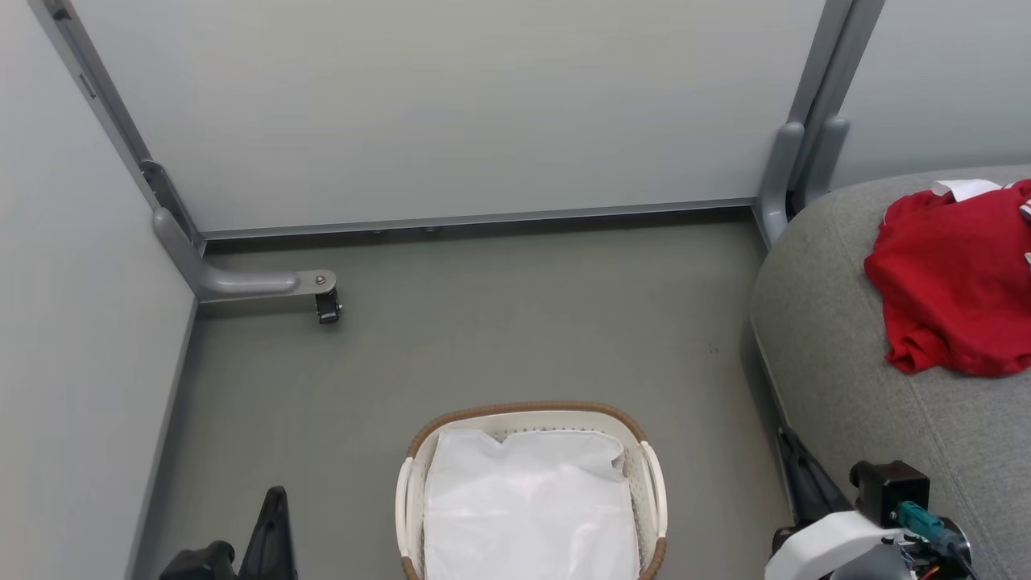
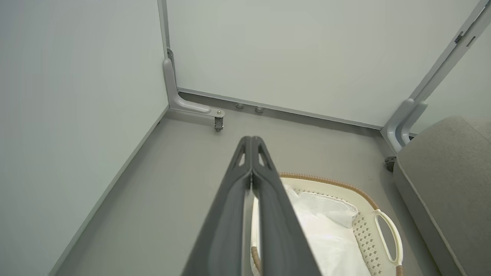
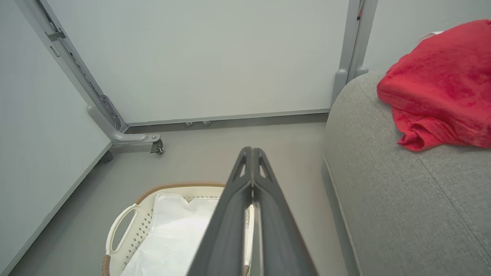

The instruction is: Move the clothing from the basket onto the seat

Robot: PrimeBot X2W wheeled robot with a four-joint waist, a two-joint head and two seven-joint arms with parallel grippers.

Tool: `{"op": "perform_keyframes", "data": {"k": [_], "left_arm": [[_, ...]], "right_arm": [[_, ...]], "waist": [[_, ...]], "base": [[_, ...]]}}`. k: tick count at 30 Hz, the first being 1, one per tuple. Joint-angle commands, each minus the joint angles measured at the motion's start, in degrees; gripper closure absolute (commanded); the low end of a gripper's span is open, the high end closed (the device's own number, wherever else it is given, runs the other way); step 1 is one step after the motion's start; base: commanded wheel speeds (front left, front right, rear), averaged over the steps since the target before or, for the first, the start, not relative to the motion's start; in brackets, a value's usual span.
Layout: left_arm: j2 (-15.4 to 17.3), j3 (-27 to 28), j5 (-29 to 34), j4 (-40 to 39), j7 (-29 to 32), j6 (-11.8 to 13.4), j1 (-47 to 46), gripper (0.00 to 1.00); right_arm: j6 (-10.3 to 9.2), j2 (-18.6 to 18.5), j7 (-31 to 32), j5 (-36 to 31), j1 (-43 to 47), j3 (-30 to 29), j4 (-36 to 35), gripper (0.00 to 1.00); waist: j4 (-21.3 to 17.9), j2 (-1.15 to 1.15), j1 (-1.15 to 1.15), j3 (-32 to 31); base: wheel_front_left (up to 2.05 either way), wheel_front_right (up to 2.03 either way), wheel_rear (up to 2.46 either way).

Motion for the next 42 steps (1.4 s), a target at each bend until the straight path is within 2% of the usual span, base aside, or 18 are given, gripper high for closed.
{"op": "perform_keyframes", "data": {"k": [1, 19, 42], "left_arm": [[0.11, 0.50, -2.05, -0.61, 0.53, -0.16, -0.59, 1.00], [0.11, 2.77, -19.19, -1.83, 5.32, -1.31, -3.21, 1.00], [0.11, 5.09, -36.30, -2.88, 10.18, -2.49, -5.93, 1.00]], "right_arm": [[0.00, -0.08, 0.56, 2.32, -0.74, -0.43, -0.61, 1.00], [-0.01, -0.20, 5.32, 20.73, -1.60, -2.46, -2.36, 1.00], [-0.02, -0.34, 10.16, 39.03, -2.60, -4.60, -3.92, 1.00]], "waist": [[-0.04, 0.00, 0.00, 0.02], [-0.47, 0.00, 0.00, 0.24], [-1.01, 0.00, 0.00, 0.53]], "base": [[0.00, 0.00, 0.00], [0.00, 0.00, 0.00], [0.00, 0.00, 0.00]]}}
